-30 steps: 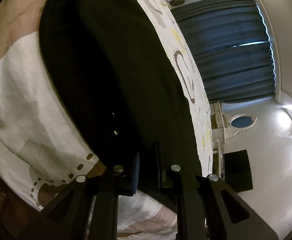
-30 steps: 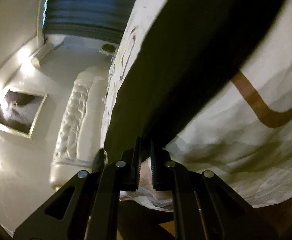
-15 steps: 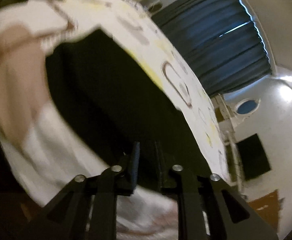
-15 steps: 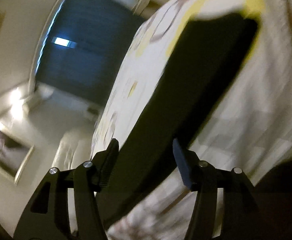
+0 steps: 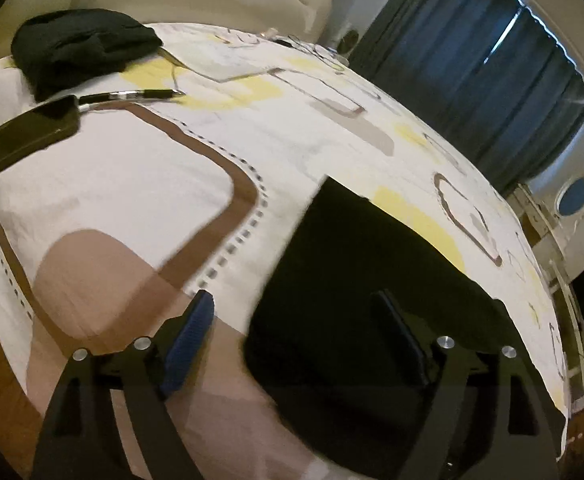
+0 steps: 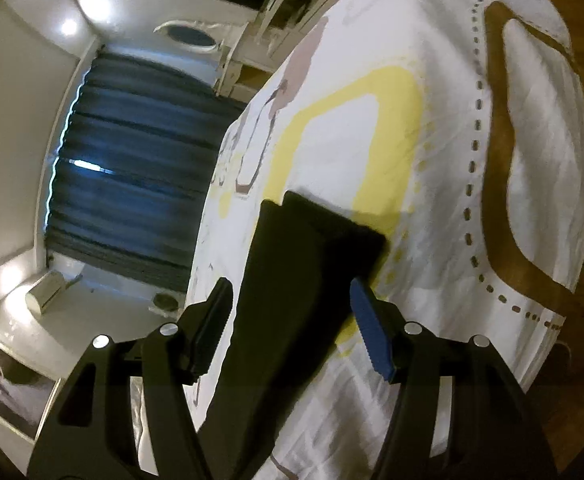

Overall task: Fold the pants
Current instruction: 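Lower the folded pants onto the sheet and open both tools, then grasp the edge of the folded black pants with the right tool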

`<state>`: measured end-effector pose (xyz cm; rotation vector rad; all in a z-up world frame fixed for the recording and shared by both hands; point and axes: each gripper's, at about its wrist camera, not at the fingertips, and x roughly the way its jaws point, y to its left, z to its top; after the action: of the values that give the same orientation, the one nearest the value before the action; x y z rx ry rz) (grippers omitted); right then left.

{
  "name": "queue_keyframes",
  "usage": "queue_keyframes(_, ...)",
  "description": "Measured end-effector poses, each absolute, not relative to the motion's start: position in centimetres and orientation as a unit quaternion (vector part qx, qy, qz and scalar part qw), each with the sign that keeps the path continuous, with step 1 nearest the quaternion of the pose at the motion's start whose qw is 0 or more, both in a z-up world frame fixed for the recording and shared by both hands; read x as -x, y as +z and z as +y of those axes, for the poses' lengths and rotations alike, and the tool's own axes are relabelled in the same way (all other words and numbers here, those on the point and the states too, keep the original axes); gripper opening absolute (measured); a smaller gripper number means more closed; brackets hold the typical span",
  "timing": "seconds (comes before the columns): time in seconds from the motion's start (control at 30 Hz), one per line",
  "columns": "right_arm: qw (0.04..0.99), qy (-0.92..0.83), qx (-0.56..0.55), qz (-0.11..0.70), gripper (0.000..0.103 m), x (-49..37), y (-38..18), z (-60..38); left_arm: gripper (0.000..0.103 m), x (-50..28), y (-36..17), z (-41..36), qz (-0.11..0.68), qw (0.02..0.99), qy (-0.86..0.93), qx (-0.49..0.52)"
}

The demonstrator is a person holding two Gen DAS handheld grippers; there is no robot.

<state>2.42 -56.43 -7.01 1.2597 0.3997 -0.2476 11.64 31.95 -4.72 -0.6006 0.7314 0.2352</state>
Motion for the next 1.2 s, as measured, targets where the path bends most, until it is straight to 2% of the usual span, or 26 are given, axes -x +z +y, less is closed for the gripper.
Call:
queue_keyframes(0.13, 0.783, -0.131, -0.58, 0.183, 0.061, -1.3, -7.2, -55.8, 0.082, -11.3, -5.4, 33.0, 0.355, 0.873, 0.122, 0.311)
queue_keyframes(0.67, 0.783, -0.142, -0.576, 0.187, 0.061, -3.7, -7.8, -55.9, 0.083, -13.0, -5.6, 32.9, 0.367, 0.899, 0.088, 0.222)
queue_keyframes(0.9, 0.784, -0.129, -0.578, 0.186, 0.061, -3.9, -8.3, -54.9, 0.083, -12.6, -5.8, 34.3, 0.36, 0.894, 0.09, 0.25)
queue_keyframes(1.07, 0.795, -0.132, -0.564, 0.181, 0.062, -5.4, -8.2, -55.3, 0.084, -12.9, -5.7, 33.5, 0.366, 0.899, 0.094, 0.222)
queue_keyframes(1.13, 0.801, -0.135, -0.551, 0.189, 0.057, -5.8, -8.4, -55.3, 0.085, -13.0, -5.7, 33.2, 0.366, 0.902, 0.092, 0.212)
queue_keyframes(1.2, 0.805, -0.141, -0.542, 0.195, 0.038, -5.8, -8.5, -55.4, 0.085, -13.2, -5.7, 32.9, 0.368, 0.904, 0.092, 0.2)
